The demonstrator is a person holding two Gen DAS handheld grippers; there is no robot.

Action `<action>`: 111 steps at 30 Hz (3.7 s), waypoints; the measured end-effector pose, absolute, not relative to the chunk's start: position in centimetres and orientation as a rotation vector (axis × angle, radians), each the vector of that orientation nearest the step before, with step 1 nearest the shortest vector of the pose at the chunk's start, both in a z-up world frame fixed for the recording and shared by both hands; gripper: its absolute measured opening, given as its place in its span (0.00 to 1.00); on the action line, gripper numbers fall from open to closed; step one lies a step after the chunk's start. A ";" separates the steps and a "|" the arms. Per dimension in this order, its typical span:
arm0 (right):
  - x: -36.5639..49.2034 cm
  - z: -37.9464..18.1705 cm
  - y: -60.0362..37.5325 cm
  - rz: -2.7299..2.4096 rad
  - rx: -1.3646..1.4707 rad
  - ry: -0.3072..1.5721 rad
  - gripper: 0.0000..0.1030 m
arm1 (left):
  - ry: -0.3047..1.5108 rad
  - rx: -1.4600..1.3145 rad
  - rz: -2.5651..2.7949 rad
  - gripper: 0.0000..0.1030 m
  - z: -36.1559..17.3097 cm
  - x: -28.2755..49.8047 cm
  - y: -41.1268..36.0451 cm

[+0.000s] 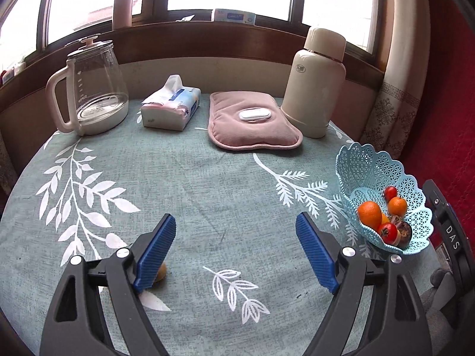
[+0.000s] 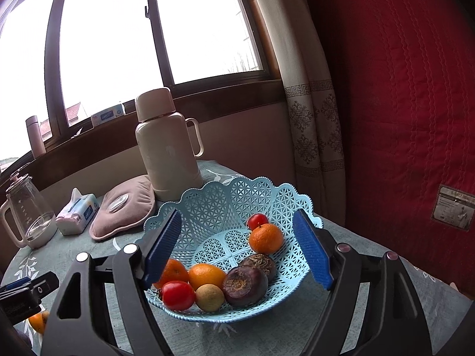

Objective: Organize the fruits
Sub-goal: 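Move the left tool to the orange on the cloth and close on it, then lift the orange with the left tool while the right tool grasps the brown kiwi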

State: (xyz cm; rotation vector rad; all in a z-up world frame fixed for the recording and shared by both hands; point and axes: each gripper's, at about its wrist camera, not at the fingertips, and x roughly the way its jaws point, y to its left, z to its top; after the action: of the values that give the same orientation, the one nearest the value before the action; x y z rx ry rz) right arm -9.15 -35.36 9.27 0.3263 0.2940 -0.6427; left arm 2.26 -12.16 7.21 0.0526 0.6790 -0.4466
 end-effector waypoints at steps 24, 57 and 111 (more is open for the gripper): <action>-7.3 9.5 -27.5 -0.326 0.125 0.362 0.81 | 0.765 -0.028 -0.208 0.80 3.9 2.8 -1.0; -5.5 7.8 -25.5 -0.163 0.114 0.503 0.81 | 0.753 -0.016 -0.254 0.39 3.3 2.6 -1.5; 4.3 4.2 -12.3 0.234 0.063 0.877 0.28 | 0.673 -0.112 -0.120 0.39 3.2 3.0 3.5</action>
State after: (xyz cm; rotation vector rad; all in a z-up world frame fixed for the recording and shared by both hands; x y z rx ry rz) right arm 4.34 -12.28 4.22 0.0627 0.8774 0.2343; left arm 2.97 3.51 3.18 -0.1119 0.6732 -0.1205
